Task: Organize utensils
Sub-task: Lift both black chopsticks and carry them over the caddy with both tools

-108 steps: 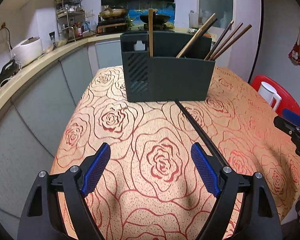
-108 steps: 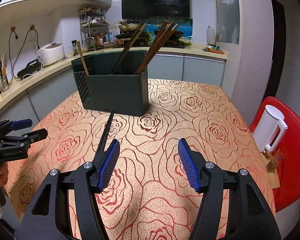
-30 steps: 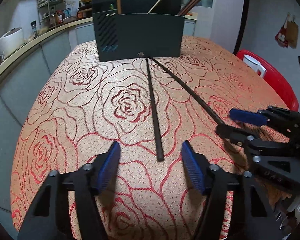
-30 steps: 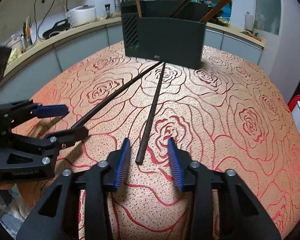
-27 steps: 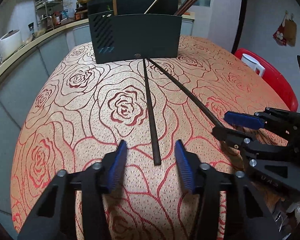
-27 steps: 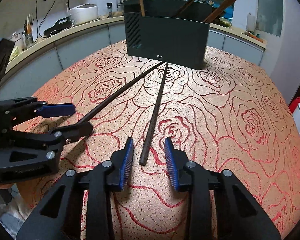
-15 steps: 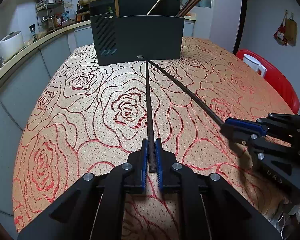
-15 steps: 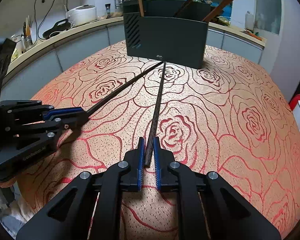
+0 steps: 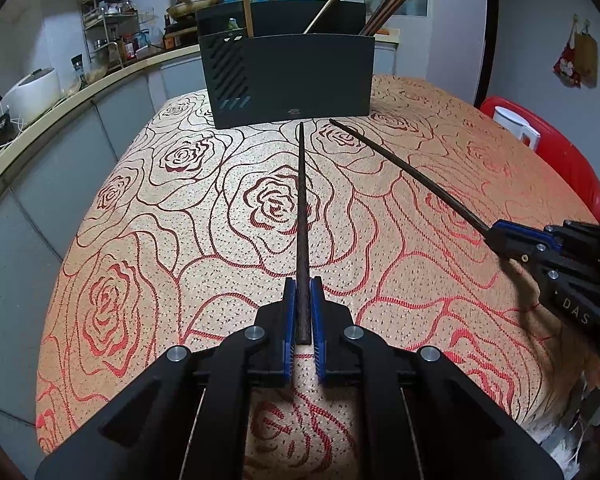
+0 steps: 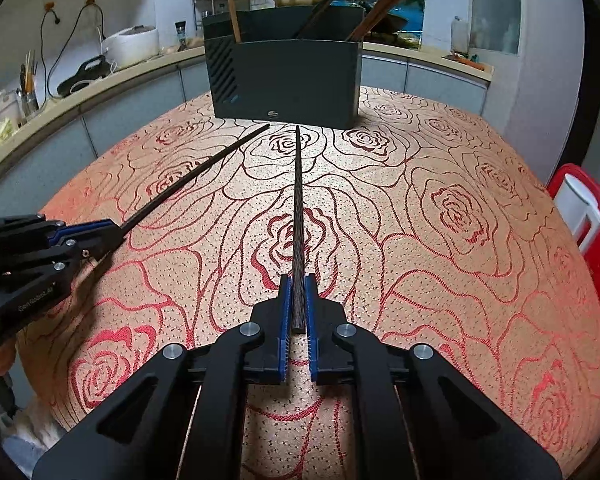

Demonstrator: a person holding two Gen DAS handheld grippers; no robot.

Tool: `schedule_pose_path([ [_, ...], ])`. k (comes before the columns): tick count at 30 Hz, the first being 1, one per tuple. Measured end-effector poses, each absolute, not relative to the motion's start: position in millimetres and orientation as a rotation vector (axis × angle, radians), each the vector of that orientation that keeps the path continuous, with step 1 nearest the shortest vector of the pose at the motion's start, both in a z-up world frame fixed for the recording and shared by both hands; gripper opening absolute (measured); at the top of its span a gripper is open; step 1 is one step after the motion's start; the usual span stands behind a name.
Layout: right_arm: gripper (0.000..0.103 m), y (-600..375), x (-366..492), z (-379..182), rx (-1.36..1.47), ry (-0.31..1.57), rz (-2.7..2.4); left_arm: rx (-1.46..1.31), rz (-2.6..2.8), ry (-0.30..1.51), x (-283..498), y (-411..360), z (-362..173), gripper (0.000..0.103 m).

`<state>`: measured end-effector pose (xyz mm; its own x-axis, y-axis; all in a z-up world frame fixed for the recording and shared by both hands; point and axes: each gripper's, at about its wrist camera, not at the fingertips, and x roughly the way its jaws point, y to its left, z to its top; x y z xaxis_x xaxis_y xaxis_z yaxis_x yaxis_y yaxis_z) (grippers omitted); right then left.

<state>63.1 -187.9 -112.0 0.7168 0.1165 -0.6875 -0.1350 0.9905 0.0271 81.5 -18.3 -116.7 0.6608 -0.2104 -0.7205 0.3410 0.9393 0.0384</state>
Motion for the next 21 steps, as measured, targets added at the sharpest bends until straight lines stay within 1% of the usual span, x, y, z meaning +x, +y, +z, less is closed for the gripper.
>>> schedule_pose_path([
  [4,0.009,-189.9,63.1,-112.7,0.004,0.750,0.154,0.166,-0.310,0.778,81.5,-18.4,-117.5,0.009],
  [5,0.010,-189.2,63.4,-112.8,0.001,0.746,0.155,0.168,-0.307,0.775,81.7,-18.7,-117.5,0.011],
  [6,0.010,-188.2,63.3,-113.3,-0.001,0.738,0.158,0.171,-0.297,0.766,81.7,-18.9,-117.9,0.015],
  [8,0.010,-187.1,63.2,-114.0,-0.006,0.729,0.161,0.178,-0.278,0.754,81.9,-19.6,-118.6,0.022],
  [9,0.010,-186.5,63.6,-114.3,-0.007,0.724,0.164,0.175,-0.278,0.749,82.1,-19.1,-119.0,0.022],
  [13,0.010,-184.9,63.7,-114.0,-0.020,0.721,0.166,0.173,-0.283,0.739,81.9,-18.8,-119.2,0.021],
  [16,0.010,-185.8,64.7,-113.3,-0.014,0.728,0.170,0.178,-0.306,0.738,80.0,-21.1,-118.7,0.009],
  [17,0.009,-186.0,65.2,-113.1,-0.012,0.731,0.173,0.183,-0.305,0.738,79.7,-22.1,-118.4,0.007],
  [21,0.008,-189.4,67.4,-110.6,0.004,0.756,0.193,0.195,-0.304,0.754,80.9,-22.3,-116.5,0.007],
])
